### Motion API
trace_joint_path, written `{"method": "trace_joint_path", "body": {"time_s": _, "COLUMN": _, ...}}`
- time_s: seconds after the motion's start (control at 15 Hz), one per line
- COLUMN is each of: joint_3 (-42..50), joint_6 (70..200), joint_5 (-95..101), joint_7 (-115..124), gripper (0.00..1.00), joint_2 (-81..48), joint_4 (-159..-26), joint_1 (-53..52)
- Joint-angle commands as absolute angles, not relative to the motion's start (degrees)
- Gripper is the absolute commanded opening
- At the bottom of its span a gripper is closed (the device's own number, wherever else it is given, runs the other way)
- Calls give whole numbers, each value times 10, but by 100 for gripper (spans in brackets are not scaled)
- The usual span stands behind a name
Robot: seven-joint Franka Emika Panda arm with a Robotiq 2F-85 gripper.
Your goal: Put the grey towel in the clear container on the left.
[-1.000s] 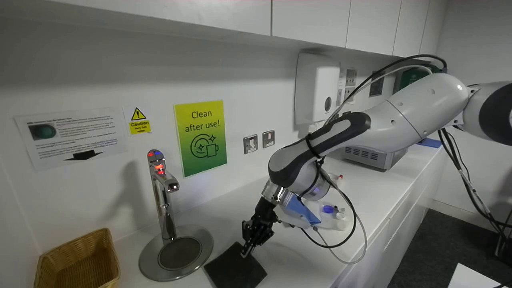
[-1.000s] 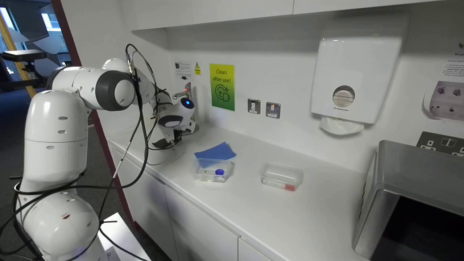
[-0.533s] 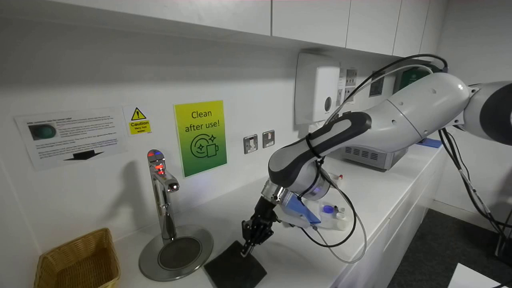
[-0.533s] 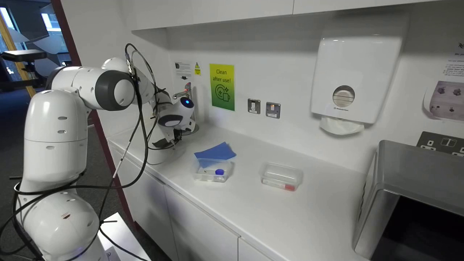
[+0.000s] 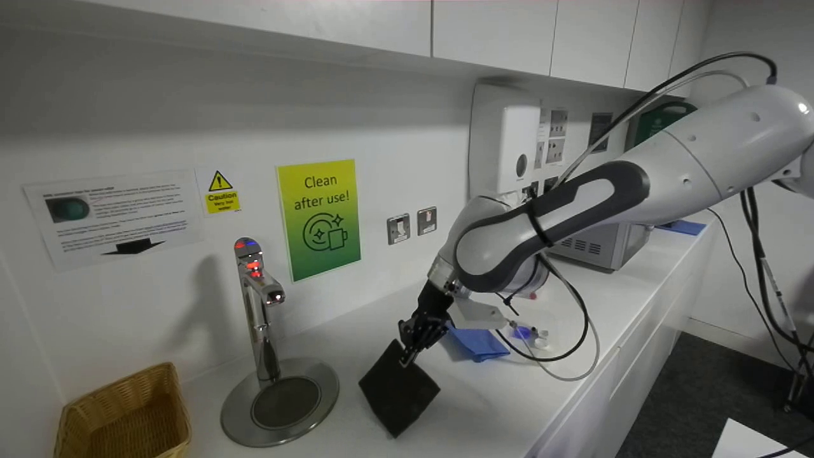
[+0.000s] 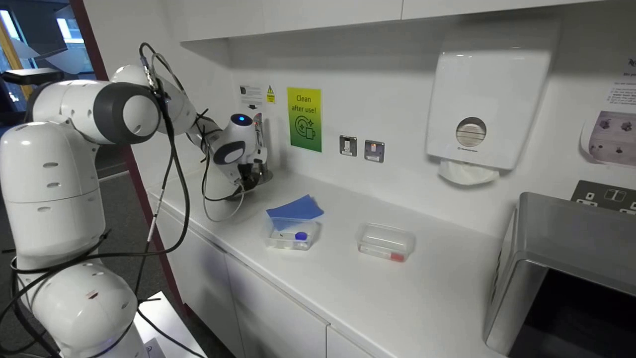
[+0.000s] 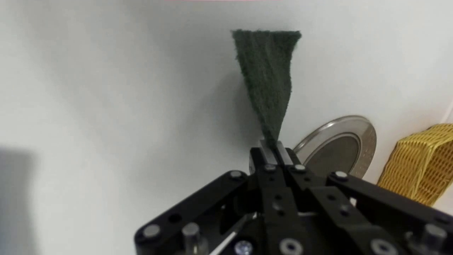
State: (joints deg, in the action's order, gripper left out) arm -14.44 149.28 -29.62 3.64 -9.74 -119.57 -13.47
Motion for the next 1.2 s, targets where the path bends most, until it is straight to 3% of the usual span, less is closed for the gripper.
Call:
{"method": "trace_joint_path", "body": {"time_s": 0.0, "joint_3": -124, "joint_6": 1510, "joint_5": -197, "joint_7": 119, "gripper": 1, "joint_2": 14, "joint_4": -1274, "joint_1": -137}}
{"method": "trace_joint_path", "body": {"time_s": 0.27, "joint_3": -124, "joint_6": 1478, "joint_5": -50, "joint_7": 232, "gripper": 1, "joint_2": 86, "joint_4": -1300, "joint_1": -125}}
{"method": "trace_joint_path", "body": {"time_s": 0.47, "joint_3": -137, "joint_6": 1378, "joint_5": 51, "joint_7": 314, "gripper": 1, "joint_2": 119, "joint_4": -1293, "joint_1": -105}}
{"method": "trace_joint_path", "body": {"time_s": 0.67, "joint_3": -131, "joint_6": 1265, "joint_5": 33, "joint_7": 311, "gripper": 1, "joint_2": 138, "joint_4": -1280, "joint_1": -102}}
{"method": "trace_joint_path", "body": {"time_s": 1.13, "joint_3": -134, "joint_6": 1240, "joint_5": 17, "joint_7": 435, "gripper": 1, "joint_2": 186, "joint_4": -1299, "joint_1": -80}}
